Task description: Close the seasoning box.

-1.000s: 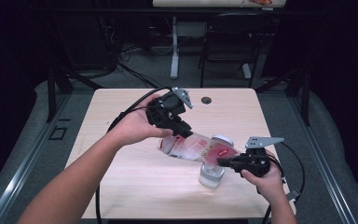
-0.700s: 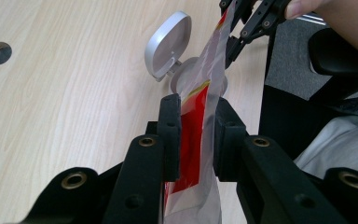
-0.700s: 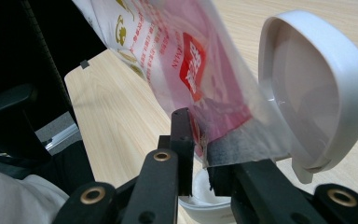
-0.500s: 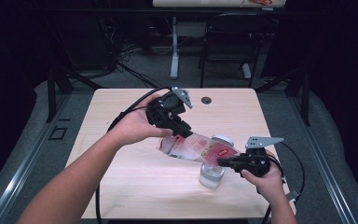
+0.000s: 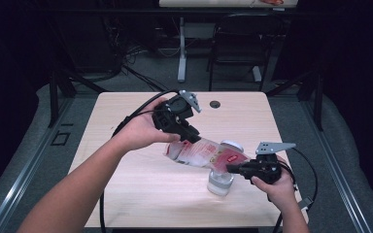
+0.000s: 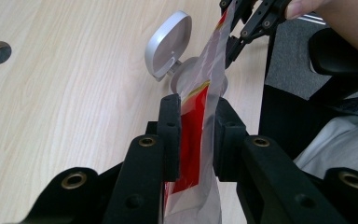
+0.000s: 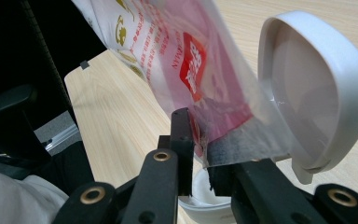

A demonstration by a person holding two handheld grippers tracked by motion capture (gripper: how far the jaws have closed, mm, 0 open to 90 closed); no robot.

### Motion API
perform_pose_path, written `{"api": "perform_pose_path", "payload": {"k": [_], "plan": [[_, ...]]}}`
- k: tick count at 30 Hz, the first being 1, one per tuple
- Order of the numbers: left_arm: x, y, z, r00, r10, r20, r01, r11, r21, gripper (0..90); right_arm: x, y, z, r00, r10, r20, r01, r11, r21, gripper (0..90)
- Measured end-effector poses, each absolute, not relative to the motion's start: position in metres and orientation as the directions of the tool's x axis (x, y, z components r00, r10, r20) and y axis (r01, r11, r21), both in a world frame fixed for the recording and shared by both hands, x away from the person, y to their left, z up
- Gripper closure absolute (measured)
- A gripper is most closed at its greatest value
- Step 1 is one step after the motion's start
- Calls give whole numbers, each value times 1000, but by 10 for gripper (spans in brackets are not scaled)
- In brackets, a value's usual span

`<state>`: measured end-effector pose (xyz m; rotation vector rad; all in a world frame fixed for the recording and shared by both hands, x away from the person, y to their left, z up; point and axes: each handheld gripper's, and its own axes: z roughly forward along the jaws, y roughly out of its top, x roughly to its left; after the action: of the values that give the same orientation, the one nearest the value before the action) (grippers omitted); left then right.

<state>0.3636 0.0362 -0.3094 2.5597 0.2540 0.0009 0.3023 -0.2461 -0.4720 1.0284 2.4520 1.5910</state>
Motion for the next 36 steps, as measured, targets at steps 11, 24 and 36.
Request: {"api": "perform_pose_path", "payload": {"k": [11,24,36], "plan": [[364,34,-309,982,182,-51,181,-826,534,766,303,-247,-472,-779,548,305,503,254,826,825],[363,32,-308,981,189,-46,184,-824,535,759,303,-248,-473,-780,541,313,506,252,825,830],[364,36,-310,979,199,-43,191,-821,538,734,303,-248,-474,-790,527,313,499,255,829,873]]}}
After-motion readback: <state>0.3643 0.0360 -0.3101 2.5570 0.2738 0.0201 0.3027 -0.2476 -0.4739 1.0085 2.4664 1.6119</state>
